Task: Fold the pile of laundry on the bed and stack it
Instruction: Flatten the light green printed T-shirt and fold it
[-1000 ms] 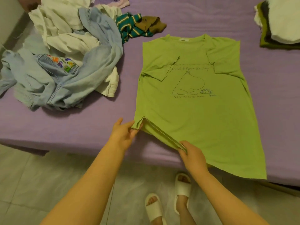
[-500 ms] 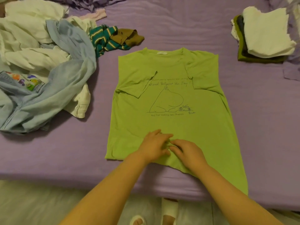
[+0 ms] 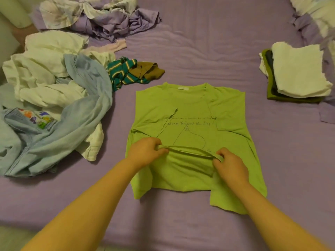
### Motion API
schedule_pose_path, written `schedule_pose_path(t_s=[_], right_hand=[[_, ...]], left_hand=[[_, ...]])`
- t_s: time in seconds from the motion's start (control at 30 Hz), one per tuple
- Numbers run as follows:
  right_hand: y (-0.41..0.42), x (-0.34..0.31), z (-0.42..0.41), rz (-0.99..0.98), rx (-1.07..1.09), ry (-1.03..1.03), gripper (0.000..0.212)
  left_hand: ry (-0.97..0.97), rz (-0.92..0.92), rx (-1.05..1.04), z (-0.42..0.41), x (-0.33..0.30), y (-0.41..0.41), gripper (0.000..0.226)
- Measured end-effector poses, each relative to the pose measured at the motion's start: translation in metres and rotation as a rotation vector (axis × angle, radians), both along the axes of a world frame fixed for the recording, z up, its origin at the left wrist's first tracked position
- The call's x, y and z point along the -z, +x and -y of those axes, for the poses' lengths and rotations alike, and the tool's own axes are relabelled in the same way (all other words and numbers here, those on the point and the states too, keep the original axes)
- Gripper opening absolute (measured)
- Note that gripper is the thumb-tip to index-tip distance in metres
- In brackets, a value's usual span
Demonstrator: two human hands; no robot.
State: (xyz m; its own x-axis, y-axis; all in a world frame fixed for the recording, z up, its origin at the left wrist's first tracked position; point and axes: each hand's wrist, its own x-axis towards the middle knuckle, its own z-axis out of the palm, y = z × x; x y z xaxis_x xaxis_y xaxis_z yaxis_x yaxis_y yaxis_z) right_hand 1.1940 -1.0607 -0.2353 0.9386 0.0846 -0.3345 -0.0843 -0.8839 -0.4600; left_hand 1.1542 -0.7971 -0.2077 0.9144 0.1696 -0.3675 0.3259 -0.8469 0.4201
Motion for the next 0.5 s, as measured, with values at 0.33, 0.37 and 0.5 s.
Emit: schedule_pose_path(t_s=[0.33, 0.37, 0.5], right_hand=[[0.119, -0.026, -0.031, -0.215, 0.012, 0.494, 0.021], [0.128, -0.027, -0.036, -0.230, 0.031, 0.531, 0.020], [0.155, -0.024, -0.051, -0.194, 0.128, 0.599, 0.016]], left_hand=[[-0.463, 0.026, -0.143, -0.078, -0.008, 0.115, 0.014], [-0.501, 0.007, -0.147, -0.084, -0.005, 0.124, 0.013], [-0.574, -0.025, -0.156, -0.097, 0.008, 0.150, 0.016]])
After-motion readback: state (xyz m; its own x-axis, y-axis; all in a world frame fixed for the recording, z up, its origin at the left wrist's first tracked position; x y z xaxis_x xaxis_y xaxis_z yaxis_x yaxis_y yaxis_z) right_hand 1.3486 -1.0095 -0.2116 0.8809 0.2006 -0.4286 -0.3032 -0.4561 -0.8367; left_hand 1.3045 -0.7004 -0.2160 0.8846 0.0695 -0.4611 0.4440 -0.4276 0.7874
